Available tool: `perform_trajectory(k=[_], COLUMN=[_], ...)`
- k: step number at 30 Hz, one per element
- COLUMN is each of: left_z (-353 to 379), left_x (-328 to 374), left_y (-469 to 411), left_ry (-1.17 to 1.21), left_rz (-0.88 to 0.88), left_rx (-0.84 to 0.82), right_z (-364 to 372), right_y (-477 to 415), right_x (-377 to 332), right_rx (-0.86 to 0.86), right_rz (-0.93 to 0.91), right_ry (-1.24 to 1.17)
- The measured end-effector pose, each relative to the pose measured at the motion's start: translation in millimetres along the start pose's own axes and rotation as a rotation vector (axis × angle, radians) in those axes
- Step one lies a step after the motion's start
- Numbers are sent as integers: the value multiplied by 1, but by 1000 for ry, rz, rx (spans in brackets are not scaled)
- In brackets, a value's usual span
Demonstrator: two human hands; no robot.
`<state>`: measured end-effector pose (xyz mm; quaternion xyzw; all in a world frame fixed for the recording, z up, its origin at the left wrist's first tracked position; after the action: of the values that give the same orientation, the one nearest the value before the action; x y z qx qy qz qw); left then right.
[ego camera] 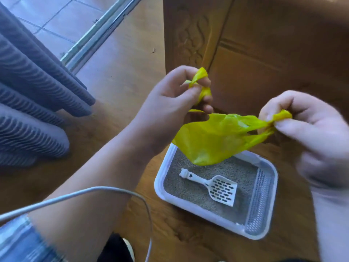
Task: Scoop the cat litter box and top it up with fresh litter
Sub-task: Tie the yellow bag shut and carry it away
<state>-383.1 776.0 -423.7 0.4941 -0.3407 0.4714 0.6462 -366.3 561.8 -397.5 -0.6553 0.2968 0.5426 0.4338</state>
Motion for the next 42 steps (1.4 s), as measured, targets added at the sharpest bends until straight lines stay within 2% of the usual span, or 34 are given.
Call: perform_trajectory(k=[3, 7, 12, 14, 17, 19, 21, 24, 27, 30, 33, 38, 42], left_z=[16, 26, 36, 36, 33, 33, 32, 29, 27, 26, 21, 19, 15], left_x=[-7, -24, -54, -60, -67, -67, -62, -51, -48, -51, -56, -56, -56], left_y=[-9, -20, -16, -11, -6, -2, 0, -1, -2, -4, -5, 1, 2], left_ry=[-59, -173, -381, -403, -390, -306, -291, -379, -435, -565, -799, -1013, -1062], left_rz=[-14, -87, -222, -283, -382, -455, -450, -335, -313, -333, -216, -127, -137], left_rx=[-76, -38, -127, -140, -184, -251, -277, -240, -234, -129, 30, -29, 30], right_z=[-16, -12, 7, 10, 9, 6, 6, 14, 22, 23, 24, 21, 24], right_y=[10, 19, 22, 18, 12, 10, 9, 10, 13, 12, 9, 9, 11], right_x=[5, 19, 19, 19, 23, 29, 37, 57, 71, 81, 85, 89, 88], right_rx=[-67, -300, -444, -423, -275, -193, -151, -118, -107, -66, -59, -167, -154], right_rz=[156, 298, 382, 362, 299, 206, 124, 244, 344, 424, 488, 570, 623], right_ry=[-25, 124, 102, 93, 143, 307, 484, 351, 292, 348, 442, 552, 576])
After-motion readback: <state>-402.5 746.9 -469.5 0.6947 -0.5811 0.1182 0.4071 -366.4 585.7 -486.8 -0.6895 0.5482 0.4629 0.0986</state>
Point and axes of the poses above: each hand's wrist, its own y-axis away from the middle knuckle, its own z-axis out of the palm, x = y × z, the point moved 2 cm from there along -y, towards the middle knuckle, and after that the axes turned 12 degrees about -z, right-handed, at the moved point
